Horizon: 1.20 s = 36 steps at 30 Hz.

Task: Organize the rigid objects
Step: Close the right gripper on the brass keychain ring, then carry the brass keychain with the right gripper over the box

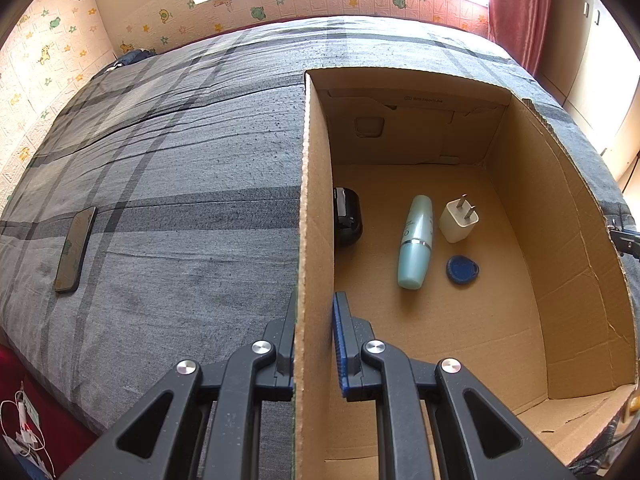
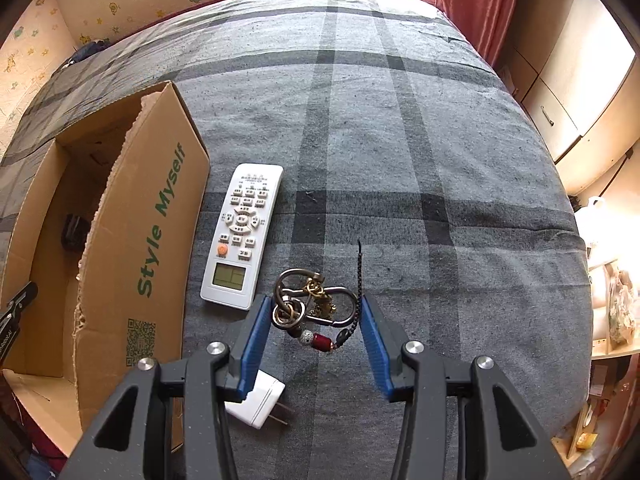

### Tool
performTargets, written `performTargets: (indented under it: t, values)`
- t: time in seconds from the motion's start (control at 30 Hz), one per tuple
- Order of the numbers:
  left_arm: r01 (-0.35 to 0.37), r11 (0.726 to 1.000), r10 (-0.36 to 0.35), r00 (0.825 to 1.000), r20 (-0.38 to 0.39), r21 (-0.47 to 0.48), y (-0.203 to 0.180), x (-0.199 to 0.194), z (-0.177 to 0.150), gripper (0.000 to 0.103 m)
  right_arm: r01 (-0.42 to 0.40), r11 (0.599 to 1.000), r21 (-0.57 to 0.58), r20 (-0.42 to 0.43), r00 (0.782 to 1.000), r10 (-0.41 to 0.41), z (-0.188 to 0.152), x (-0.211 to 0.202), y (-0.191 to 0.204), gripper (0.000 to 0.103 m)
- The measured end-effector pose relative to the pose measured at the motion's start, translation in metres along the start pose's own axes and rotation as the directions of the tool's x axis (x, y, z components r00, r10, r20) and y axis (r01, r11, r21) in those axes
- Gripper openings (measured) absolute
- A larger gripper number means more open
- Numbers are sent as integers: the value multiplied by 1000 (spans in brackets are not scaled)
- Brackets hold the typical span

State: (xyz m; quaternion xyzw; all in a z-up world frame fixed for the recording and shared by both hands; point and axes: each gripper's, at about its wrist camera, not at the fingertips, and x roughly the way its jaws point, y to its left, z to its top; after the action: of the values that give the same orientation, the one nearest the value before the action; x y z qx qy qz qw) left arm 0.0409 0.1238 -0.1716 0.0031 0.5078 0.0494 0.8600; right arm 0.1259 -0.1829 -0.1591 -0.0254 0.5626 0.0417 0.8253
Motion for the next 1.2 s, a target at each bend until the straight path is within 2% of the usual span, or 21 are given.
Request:
performTargets:
  t: [0.7,1.2]
  values:
    - [-1,1000,1,1000,-1,2,0,1,0,14,-39,991,-126,139,989,57,35,-80,53,48]
    - [0,1000,0,1000,-1,1,1,1,0,14,-104,961,-256,155,977,147,49,-96,118,48]
